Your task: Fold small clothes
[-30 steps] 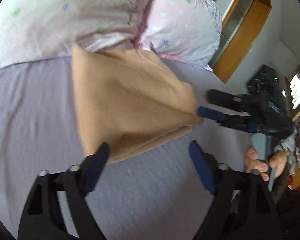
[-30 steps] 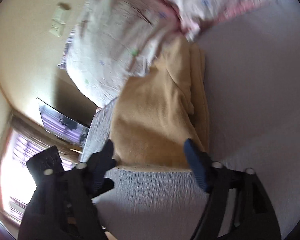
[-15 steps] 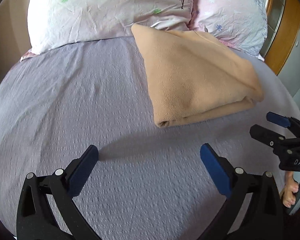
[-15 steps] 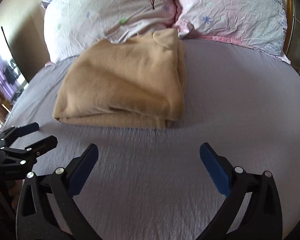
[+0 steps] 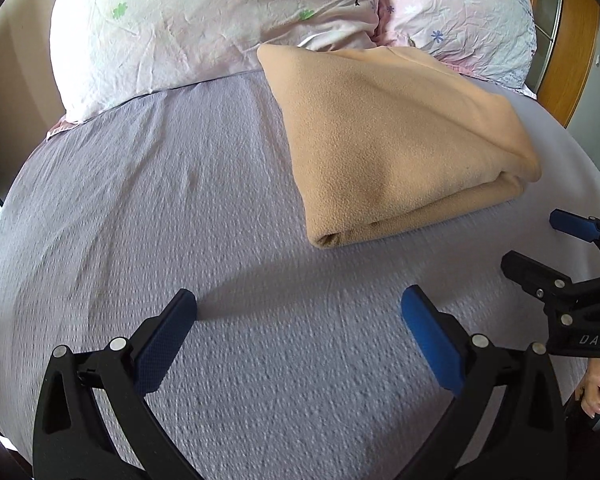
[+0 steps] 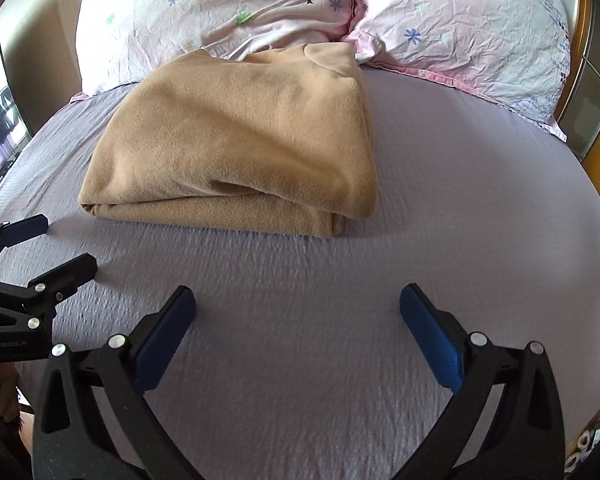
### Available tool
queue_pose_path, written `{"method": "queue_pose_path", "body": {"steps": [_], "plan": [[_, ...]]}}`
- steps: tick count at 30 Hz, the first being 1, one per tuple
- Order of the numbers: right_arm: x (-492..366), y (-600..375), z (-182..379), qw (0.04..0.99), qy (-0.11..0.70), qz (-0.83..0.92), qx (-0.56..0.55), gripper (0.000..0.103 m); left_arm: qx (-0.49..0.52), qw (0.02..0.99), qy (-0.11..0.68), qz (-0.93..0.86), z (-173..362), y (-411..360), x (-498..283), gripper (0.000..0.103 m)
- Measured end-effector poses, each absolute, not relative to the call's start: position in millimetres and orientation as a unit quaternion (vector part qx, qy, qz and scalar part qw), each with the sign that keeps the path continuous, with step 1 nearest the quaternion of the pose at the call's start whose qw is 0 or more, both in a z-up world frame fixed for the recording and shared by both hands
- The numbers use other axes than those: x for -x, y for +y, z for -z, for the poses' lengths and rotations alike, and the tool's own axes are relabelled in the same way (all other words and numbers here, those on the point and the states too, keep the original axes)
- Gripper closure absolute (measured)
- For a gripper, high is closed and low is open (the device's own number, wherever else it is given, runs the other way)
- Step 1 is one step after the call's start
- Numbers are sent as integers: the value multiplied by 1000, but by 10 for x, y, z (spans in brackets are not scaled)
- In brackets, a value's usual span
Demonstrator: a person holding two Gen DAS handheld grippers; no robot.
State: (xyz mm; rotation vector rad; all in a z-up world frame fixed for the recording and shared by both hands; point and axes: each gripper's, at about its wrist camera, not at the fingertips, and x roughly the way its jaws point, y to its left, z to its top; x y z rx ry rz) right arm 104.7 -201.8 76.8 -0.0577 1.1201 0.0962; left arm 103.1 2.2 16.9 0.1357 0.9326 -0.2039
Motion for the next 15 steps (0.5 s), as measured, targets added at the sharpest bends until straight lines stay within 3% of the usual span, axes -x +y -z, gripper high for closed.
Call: {"method": "queue_pose_path", "body": {"steps": [15], "plan": [[-1044, -2025, -771, 846, 531, -45, 28, 2, -65, 886, 448, 98, -171, 21, -1042, 1]]}}
